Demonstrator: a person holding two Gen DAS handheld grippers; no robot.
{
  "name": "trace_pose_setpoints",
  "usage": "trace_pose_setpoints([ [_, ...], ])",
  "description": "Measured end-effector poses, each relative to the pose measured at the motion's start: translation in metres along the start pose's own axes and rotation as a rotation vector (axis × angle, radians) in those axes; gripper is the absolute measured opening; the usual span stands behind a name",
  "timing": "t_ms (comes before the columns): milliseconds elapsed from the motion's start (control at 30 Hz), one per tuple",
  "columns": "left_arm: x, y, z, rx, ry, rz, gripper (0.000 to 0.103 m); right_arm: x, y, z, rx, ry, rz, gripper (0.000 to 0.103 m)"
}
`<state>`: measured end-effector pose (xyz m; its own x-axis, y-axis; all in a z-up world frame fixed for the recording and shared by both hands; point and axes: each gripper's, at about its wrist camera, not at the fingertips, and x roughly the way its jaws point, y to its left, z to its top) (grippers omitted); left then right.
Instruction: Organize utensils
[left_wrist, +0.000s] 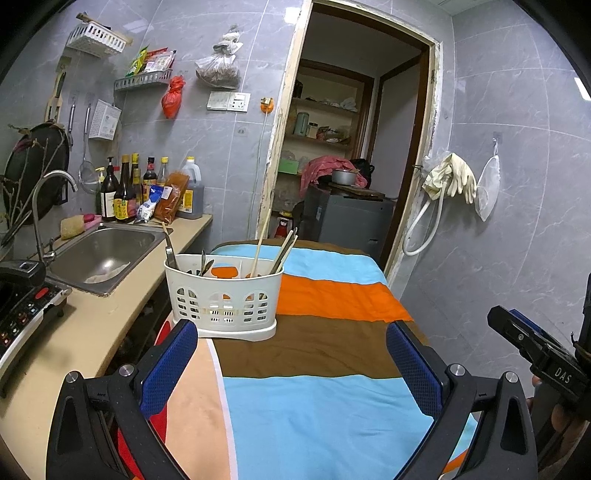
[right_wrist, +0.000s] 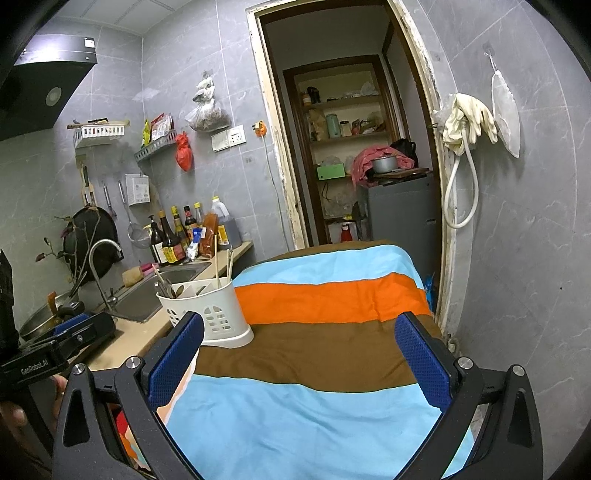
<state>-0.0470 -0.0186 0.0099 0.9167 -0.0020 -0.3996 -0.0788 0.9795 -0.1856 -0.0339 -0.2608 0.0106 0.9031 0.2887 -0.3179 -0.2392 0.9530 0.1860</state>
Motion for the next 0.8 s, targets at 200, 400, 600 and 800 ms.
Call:
trace_pose_setpoints([
  [200,-0.001,0.001,-0.002,-0.004,-0.005,-0.02,0.103,0.001,0.005,-0.004,0.003,0.012,0.001,0.101],
  [400,0.002,0.001,-0.002,-0.002,0.0,-0.02,0.103,0.0,0.008,-0.005,0.005,0.018,0.004,0.101],
  [600,0.0,0.003,-0.002,-0.004,0.002,-0.021,0.103,0.002,0.004,-0.003,0.006,0.022,0.006,0.101],
  [800,0.01,0.003,-0.002,-0.011,0.026,-0.009,0.103,0.004,0.006,-0.006,0.009,0.029,0.005,0.101],
])
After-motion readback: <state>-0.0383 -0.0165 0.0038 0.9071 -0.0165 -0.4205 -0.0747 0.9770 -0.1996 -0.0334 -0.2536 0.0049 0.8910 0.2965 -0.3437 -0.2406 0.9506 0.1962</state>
